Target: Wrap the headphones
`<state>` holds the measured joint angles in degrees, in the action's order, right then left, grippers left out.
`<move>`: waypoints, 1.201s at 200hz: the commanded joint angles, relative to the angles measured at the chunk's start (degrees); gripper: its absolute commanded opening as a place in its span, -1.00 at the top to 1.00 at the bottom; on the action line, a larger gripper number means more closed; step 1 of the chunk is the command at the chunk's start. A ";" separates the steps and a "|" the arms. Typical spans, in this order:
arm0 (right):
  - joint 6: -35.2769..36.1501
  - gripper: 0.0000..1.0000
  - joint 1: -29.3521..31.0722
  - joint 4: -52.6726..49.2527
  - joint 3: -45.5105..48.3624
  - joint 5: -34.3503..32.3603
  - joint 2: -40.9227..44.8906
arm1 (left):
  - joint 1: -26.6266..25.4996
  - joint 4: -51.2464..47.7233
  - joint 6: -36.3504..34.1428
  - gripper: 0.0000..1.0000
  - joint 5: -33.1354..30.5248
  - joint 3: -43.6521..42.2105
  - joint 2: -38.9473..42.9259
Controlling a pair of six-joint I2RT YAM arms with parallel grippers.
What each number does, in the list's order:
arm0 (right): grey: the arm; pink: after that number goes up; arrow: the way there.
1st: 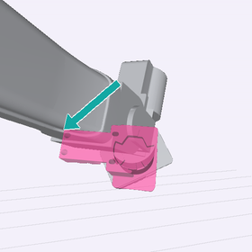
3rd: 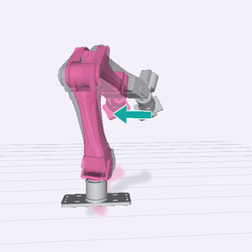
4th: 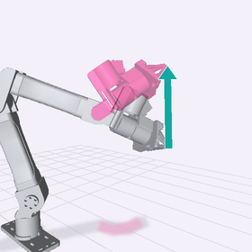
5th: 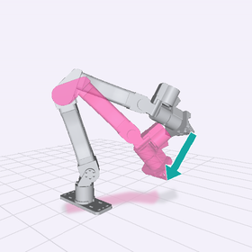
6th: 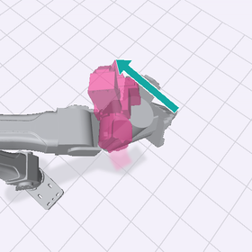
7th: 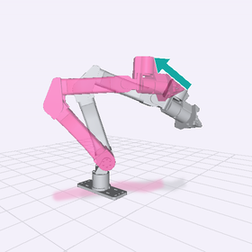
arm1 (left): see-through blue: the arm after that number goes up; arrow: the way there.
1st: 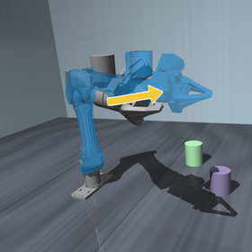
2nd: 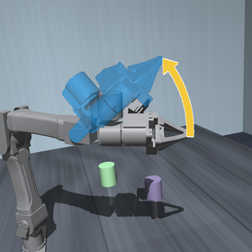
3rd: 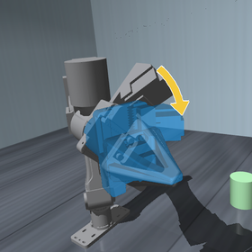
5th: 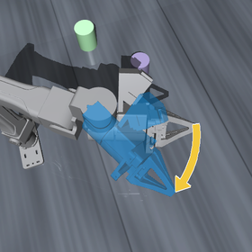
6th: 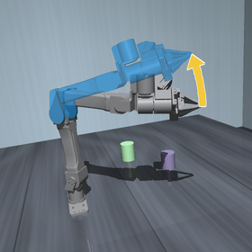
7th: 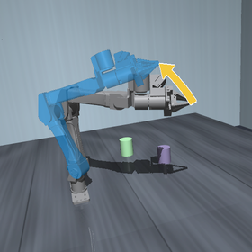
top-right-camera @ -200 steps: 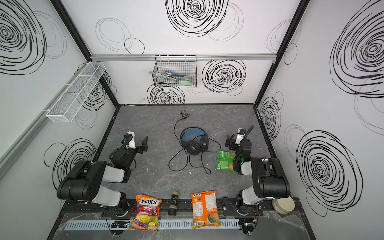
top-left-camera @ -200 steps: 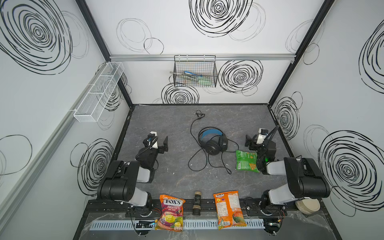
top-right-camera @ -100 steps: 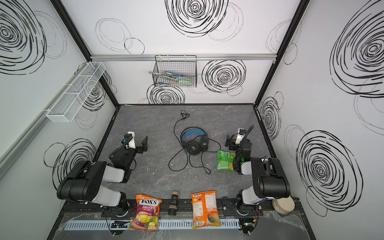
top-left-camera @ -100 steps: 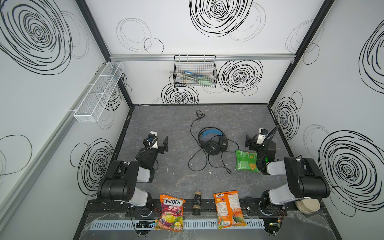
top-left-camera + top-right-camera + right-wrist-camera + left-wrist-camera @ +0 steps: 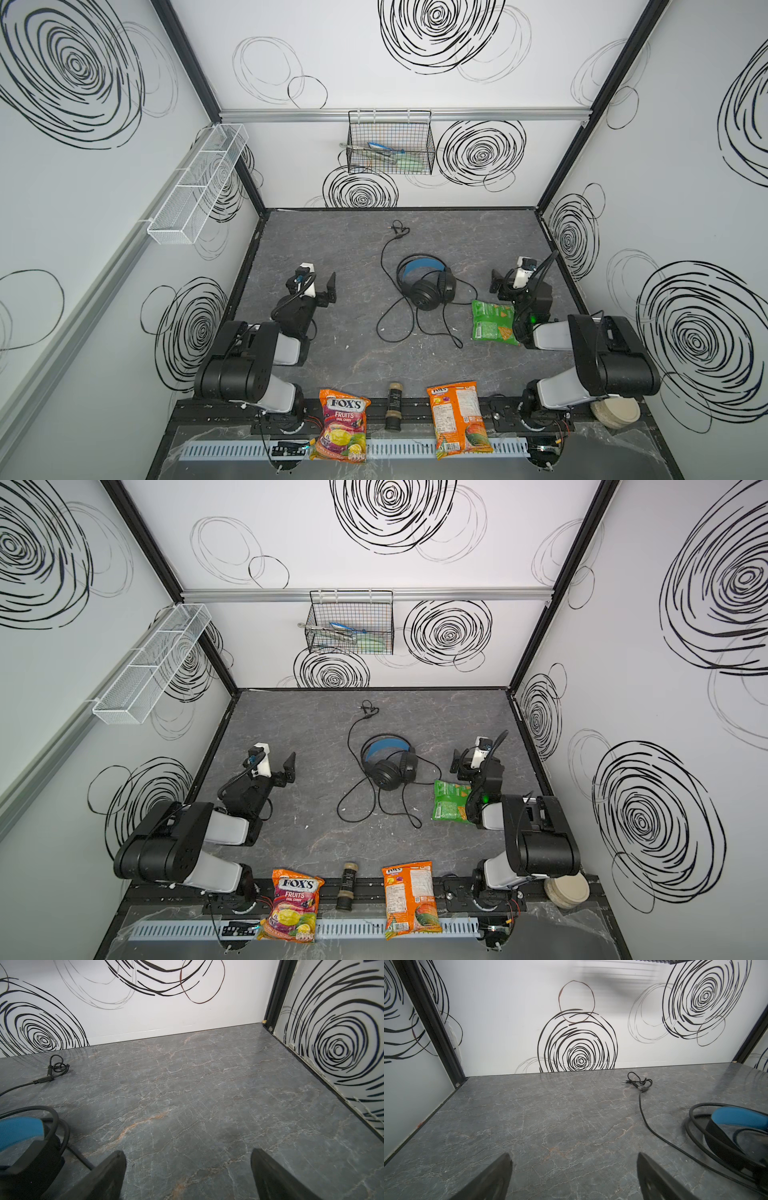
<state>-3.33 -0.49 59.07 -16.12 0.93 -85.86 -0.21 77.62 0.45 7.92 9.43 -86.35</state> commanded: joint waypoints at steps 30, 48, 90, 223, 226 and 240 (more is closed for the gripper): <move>0.52 -0.95 -0.32 1.74 0.04 0.32 1.02 | 0.47 2.51 -0.05 -0.92 0.60 0.70 0.39; 1.52 -0.95 -0.21 2.20 -0.21 0.14 1.33 | 0.10 1.07 1.19 -0.92 -4.34 0.93 1.58; -5.31 -0.95 1.28 -33.70 -21.66 -12.60 2.21 | -6.81 -26.78 1.74 -0.92 -23.98 10.36 11.96; -25.73 -0.95 12.68 -78.18 -57.97 2.84 -17.78 | -28.78 -107.70 24.35 -0.92 0.92 76.57 -13.22; -25.83 -0.95 12.81 -78.27 -57.72 3.42 -17.63 | -28.90 -108.56 23.64 -0.92 0.84 77.60 -14.41; -26.03 -0.95 13.14 -79.54 -56.73 6.67 -17.03 | -29.12 -112.17 21.22 -0.92 0.63 82.40 -19.69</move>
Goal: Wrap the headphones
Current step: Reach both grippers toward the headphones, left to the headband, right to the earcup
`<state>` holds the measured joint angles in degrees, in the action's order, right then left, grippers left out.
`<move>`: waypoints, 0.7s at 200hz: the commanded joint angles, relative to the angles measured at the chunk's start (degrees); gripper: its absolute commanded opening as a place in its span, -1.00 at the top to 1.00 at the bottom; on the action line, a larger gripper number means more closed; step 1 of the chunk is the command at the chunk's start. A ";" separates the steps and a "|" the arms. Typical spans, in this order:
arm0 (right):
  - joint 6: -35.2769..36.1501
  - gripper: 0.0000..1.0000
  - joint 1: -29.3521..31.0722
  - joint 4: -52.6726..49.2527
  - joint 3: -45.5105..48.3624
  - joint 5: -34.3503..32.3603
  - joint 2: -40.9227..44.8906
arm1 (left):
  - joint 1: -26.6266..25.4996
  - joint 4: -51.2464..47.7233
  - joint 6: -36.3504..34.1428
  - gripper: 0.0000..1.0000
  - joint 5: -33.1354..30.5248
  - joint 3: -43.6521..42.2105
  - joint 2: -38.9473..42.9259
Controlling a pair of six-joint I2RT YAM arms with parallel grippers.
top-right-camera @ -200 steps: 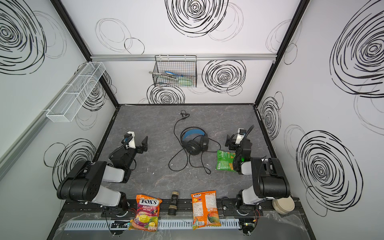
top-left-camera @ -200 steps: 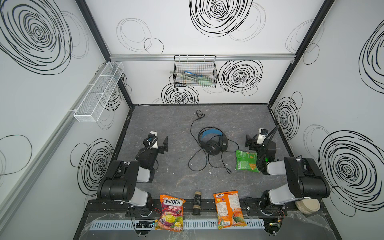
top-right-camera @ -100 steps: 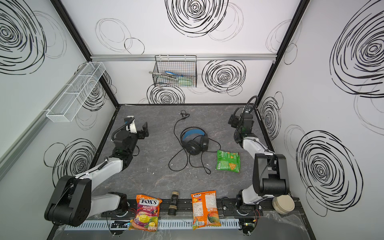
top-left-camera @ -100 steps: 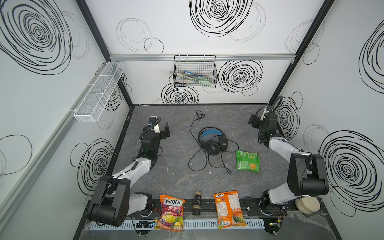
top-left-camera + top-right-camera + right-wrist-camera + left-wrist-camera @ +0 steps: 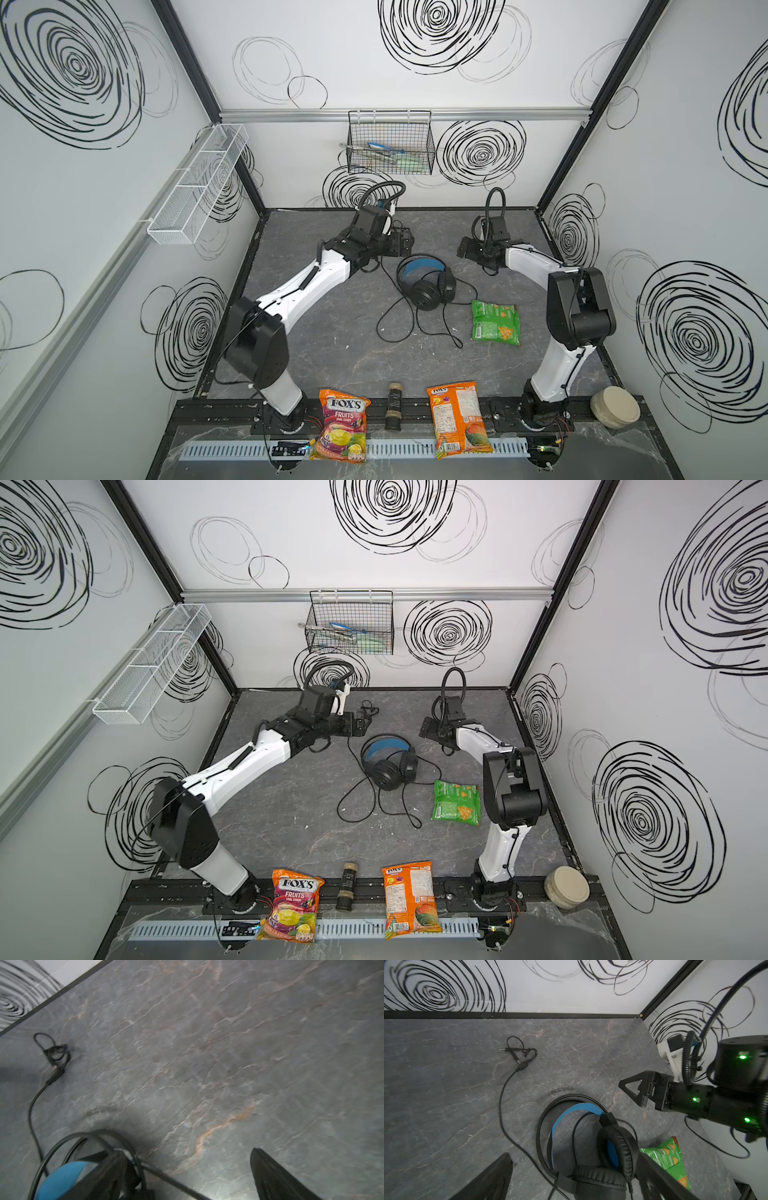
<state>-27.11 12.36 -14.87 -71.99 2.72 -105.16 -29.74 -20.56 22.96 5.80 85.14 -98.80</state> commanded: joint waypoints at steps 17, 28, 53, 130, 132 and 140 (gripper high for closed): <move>-1.37 -0.95 0.55 -6.48 0.79 7.71 3.78 | 0.67 -17.12 -2.59 -0.92 3.45 11.25 -12.79; -0.22 -0.95 0.54 -6.97 1.11 10.17 4.72 | 0.66 -18.77 -3.22 -0.94 3.92 13.72 -15.91; 3.51 -0.95 1.58 -12.02 -1.81 12.48 5.35 | 0.11 -21.76 -4.70 -0.97 3.03 18.41 -22.10; 8.03 -0.96 1.82 -13.06 4.26 19.42 9.83 | -0.89 -22.34 -5.36 -0.57 -2.54 28.62 -35.18; 8.10 -0.96 1.86 -13.03 4.52 19.58 9.88 | -0.95 -22.40 -5.38 -0.56 -2.59 28.88 -35.39; 8.30 -0.96 1.88 -12.61 5.27 20.20 10.14 | -1.10 -22.19 -5.43 -0.51 -3.00 29.54 -36.27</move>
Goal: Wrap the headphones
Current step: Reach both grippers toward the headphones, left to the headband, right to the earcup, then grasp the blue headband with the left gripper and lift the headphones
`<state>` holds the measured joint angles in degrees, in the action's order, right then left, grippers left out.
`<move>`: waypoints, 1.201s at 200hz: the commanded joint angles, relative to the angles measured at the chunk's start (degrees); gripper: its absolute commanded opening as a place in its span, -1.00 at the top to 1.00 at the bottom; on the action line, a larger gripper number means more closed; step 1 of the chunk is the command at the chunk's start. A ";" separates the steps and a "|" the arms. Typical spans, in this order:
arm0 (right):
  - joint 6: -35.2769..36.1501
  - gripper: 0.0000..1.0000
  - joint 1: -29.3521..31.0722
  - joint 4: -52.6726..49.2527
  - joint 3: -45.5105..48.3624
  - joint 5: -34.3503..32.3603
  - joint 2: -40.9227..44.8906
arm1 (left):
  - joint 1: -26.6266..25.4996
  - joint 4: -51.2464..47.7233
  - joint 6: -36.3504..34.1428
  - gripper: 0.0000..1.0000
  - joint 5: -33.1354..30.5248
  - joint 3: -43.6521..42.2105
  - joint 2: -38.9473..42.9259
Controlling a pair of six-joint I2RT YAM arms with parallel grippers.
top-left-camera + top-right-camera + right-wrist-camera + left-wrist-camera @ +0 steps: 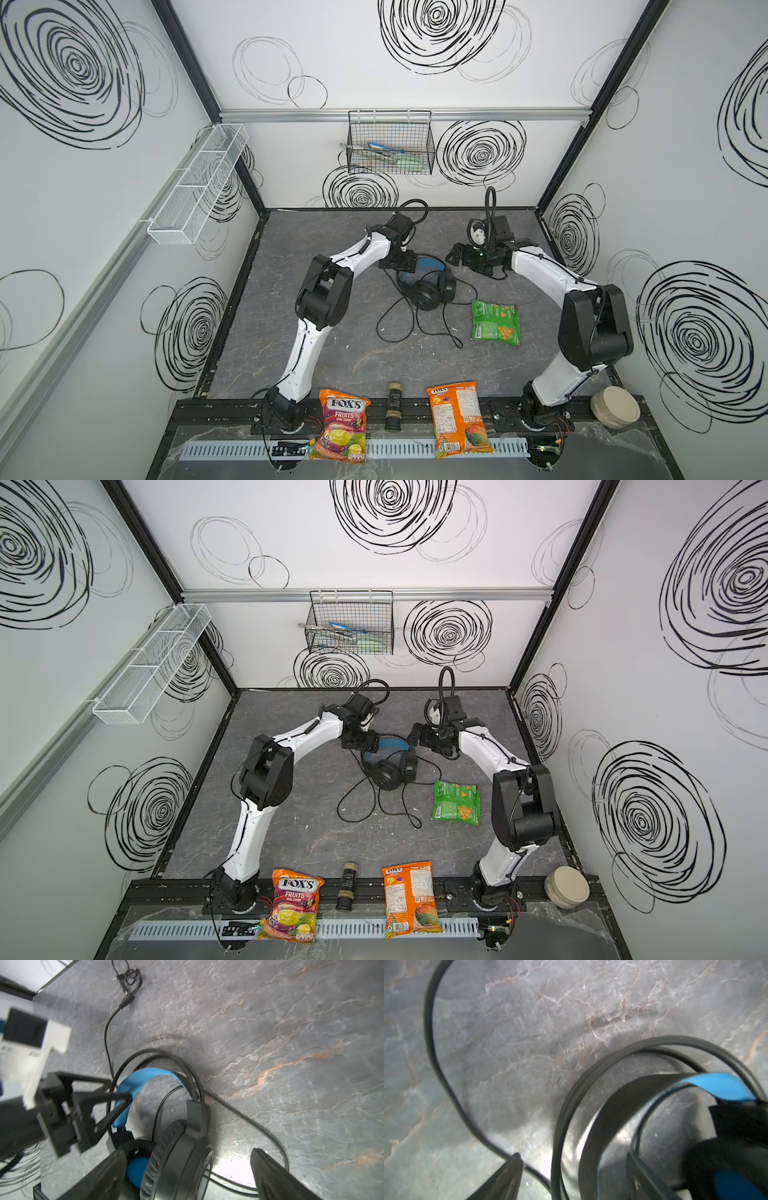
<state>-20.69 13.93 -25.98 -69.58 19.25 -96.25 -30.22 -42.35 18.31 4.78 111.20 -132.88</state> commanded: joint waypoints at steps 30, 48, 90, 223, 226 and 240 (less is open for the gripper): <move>2.79 -0.95 0.47 -1.36 3.61 4.65 1.15 | -0.99 1.01 -0.30 -0.46 -2.14 4.80 -4.70; 3.16 -0.95 0.61 -0.85 3.79 5.14 0.98 | -1.08 1.97 0.25 -0.35 -2.08 4.82 -5.19; 4.95 -0.95 2.31 -0.57 2.87 4.58 -1.19 | -1.60 2.80 0.75 -0.01 -2.10 4.40 -4.96; 5.49 -0.99 2.57 2.87 1.16 7.30 4.87 | -1.21 8.78 1.54 1.00 -3.54 -6.96 9.68; 5.48 -0.99 2.53 2.71 0.81 7.11 5.17 | -1.17 8.75 1.53 1.00 -3.61 -7.33 10.27; 5.29 -1.00 2.59 3.37 -0.15 6.91 7.24 | -0.82 8.35 1.46 1.00 -4.33 -9.01 13.53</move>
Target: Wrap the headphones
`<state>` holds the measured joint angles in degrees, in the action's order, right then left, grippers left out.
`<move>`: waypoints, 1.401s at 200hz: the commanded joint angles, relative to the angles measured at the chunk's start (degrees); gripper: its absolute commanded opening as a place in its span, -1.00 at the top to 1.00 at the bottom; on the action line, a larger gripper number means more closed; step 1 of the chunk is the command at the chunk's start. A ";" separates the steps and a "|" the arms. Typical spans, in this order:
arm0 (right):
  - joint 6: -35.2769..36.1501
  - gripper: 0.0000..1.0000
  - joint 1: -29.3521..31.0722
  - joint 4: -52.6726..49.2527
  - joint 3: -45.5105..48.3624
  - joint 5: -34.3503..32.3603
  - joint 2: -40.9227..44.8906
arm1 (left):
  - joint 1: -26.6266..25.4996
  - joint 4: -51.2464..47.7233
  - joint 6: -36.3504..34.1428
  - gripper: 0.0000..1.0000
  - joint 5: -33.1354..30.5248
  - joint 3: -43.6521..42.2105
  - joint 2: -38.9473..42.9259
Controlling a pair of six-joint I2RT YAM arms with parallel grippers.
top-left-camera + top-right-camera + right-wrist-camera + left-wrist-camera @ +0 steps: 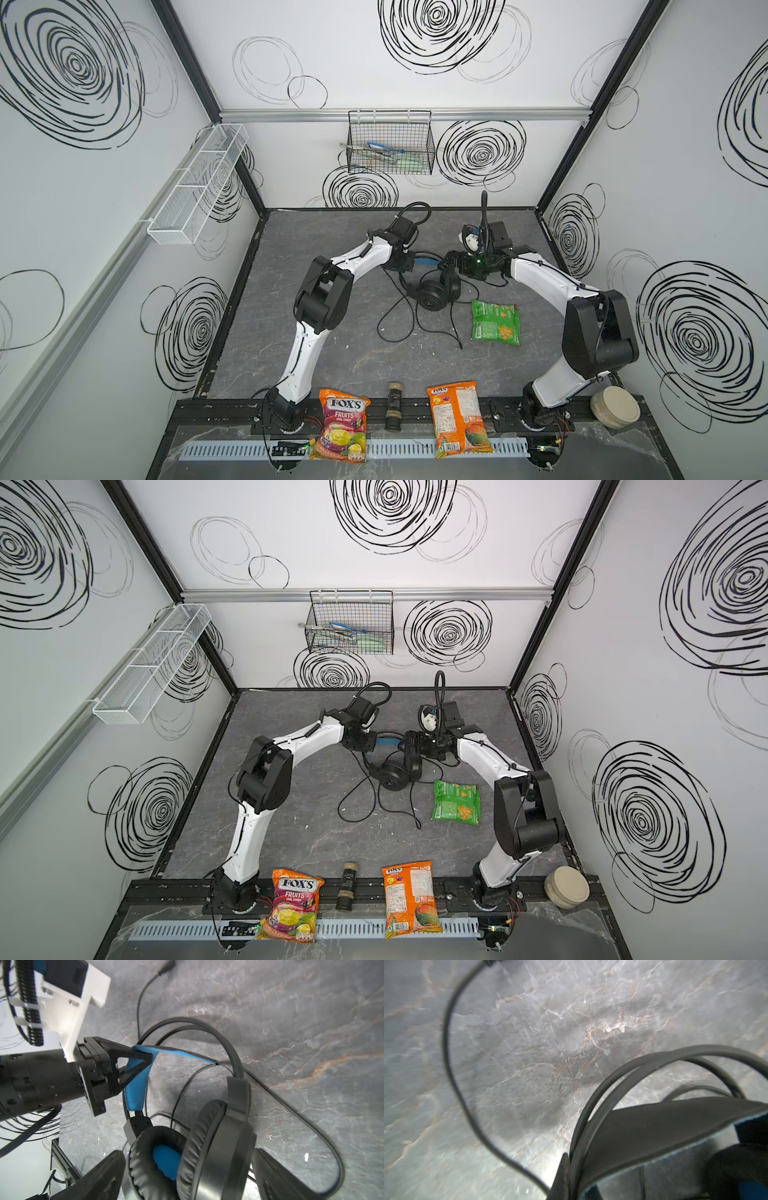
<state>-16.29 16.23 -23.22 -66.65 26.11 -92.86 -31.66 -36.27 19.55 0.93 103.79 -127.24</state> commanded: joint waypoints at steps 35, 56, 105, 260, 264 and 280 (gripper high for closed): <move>1.78 -0.99 0.17 6.80 -2.53 2.39 11.44 | 2.85 0.40 2.15 1.00 -4.20 -7.08 18.25; 1.79 -1.00 -0.23 8.80 -2.42 4.11 15.82 | 4.30 -1.23 3.63 1.00 -5.51 -9.91 24.42; 3.00 -0.95 -0.32 16.35 1.18 7.93 30.15 | 10.63 -9.22 10.85 1.00 -8.15 -15.84 38.63; 13.53 -0.99 18.93 25.20 7.10 8.65 20.67 | 22.46 -24.02 20.00 1.00 0.22 9.47 44.87; 13.44 -1.00 19.13 25.59 6.99 8.68 20.55 | 22.58 -24.31 20.00 1.00 0.40 9.97 44.71; 12.42 -0.99 19.96 27.93 7.53 9.03 20.03 | 22.69 -24.58 20.32 1.00 1.26 10.95 44.61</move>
<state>-4.62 34.74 -0.86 -57.14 34.28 -72.86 -9.78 -62.00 36.95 -0.95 111.33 -82.59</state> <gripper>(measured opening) 0.997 0.097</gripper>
